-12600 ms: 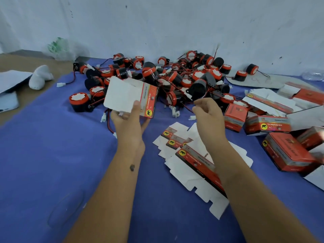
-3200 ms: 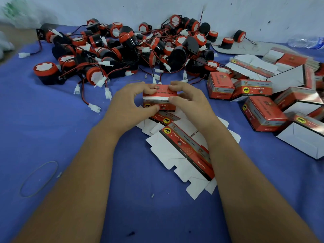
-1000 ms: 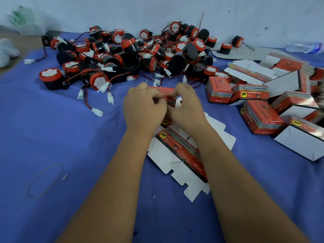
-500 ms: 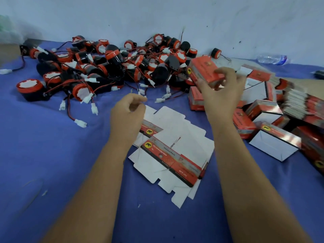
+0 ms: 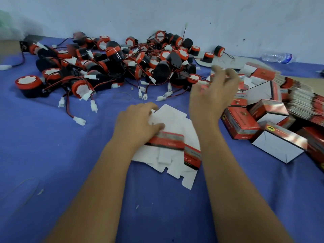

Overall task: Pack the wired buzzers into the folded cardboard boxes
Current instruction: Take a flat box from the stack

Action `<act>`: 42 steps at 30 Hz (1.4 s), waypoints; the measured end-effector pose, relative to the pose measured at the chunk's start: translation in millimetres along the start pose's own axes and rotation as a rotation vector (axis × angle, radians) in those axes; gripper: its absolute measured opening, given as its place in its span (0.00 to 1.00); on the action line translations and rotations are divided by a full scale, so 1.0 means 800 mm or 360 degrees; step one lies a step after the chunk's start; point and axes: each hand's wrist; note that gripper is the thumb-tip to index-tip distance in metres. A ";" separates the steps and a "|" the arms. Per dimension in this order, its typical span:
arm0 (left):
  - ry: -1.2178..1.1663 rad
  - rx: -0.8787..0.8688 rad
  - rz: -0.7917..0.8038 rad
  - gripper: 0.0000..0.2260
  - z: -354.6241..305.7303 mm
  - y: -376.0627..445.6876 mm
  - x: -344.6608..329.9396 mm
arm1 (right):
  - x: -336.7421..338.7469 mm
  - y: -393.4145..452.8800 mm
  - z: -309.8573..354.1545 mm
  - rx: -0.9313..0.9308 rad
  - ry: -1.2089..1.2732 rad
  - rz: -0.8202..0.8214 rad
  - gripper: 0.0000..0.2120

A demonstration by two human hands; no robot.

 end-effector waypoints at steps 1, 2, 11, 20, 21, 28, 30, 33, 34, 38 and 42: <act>-0.0018 0.0106 -0.0083 0.20 0.009 0.003 0.004 | -0.005 -0.006 0.006 0.0006 0.0105 0.0135 0.17; -0.0008 0.0209 -0.0170 0.19 0.019 0.007 0.007 | -0.009 -0.011 0.012 -0.0019 0.0266 0.0313 0.13; -0.0305 0.0602 -0.0628 0.11 0.047 0.010 0.025 | -0.014 -0.048 0.018 0.0094 0.0515 0.1417 0.13; -0.1038 0.0739 -0.0789 0.09 0.044 0.015 0.030 | -0.016 -0.047 0.034 0.0668 0.0310 0.2098 0.43; -0.1188 0.0768 -0.0813 0.10 0.044 0.016 0.032 | -0.016 -0.046 0.035 0.0692 0.0315 0.2042 0.39; -0.1768 0.0632 -0.0977 0.10 0.036 0.012 0.039 | -0.013 -0.047 0.042 0.0655 0.0384 0.1475 0.16; -0.1695 0.0415 -0.0747 0.12 0.031 0.012 0.035 | -0.014 -0.048 0.044 0.0612 0.0357 0.1247 0.14; -0.1364 0.0217 -0.0509 0.17 0.020 0.015 0.023 | -0.019 -0.049 0.042 0.0368 0.0576 0.1131 0.05; -0.1252 0.0201 -0.0490 0.19 0.018 0.016 0.019 | -0.020 -0.049 0.042 0.0292 0.0643 0.1130 0.05; -0.1179 -0.0042 -0.0393 0.31 0.015 0.008 0.014 | -0.023 -0.049 0.040 0.0211 0.0691 0.1039 0.05; -0.1019 -0.0296 -0.0459 0.28 0.011 0.003 0.013 | -0.020 -0.052 0.038 0.0362 0.0661 0.0932 0.10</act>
Point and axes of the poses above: each hand's wrist, its own y-axis towards the middle knuckle, its own x-axis out of the back of the hand, z = x × y, and after that the axes turned 12 degrees about x, right-handed
